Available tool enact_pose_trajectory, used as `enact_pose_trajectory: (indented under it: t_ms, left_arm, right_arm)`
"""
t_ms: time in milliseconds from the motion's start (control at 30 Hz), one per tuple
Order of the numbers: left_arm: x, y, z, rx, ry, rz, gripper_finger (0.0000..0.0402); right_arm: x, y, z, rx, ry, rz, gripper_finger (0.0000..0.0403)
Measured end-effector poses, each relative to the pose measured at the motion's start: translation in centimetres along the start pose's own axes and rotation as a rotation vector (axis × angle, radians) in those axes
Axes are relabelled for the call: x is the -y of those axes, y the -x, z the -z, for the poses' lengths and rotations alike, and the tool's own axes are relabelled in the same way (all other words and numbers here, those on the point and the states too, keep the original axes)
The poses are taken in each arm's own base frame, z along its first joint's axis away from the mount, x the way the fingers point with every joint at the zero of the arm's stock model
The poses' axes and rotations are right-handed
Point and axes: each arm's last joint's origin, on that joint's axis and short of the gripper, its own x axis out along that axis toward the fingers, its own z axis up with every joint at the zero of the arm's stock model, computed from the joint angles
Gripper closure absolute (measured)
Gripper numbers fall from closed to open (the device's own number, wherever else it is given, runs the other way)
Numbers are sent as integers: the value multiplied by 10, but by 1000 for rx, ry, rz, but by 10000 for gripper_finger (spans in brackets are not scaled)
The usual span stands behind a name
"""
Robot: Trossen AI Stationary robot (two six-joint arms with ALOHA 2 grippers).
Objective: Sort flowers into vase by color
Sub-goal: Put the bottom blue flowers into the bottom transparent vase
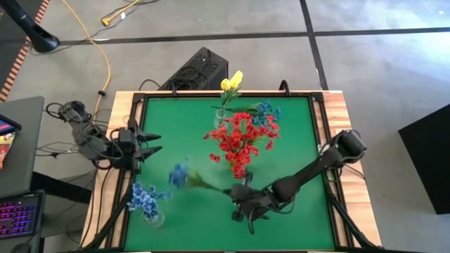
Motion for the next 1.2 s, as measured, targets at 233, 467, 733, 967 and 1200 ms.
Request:
enact_pose_trajectory:
  t_ms: [233, 467, 733, 967, 1200]
  left_arm:
    - [0, 0, 1, -4, 30, -6, 228]
    - [2, -2, 9, -51, 55, 43, 228]
    - [11, -8, 21, -52, 90, 152, 228]
    - [22, -13, 11, 111, 60, 221, 228]
    - [38, -35, 1, 211, -11, 279, 228]
  right_arm:
    - [2, 9, -23, 191, -25, 100, 376]
    - [5, 8, -46, 367, -44, 153, 376]
    - [18, 8, -79, 579, -105, 115, 373]
    - [36, -1, -97, 691, -109, -61, 377]
    - [49, -8, -103, 708, -101, -73, 377]
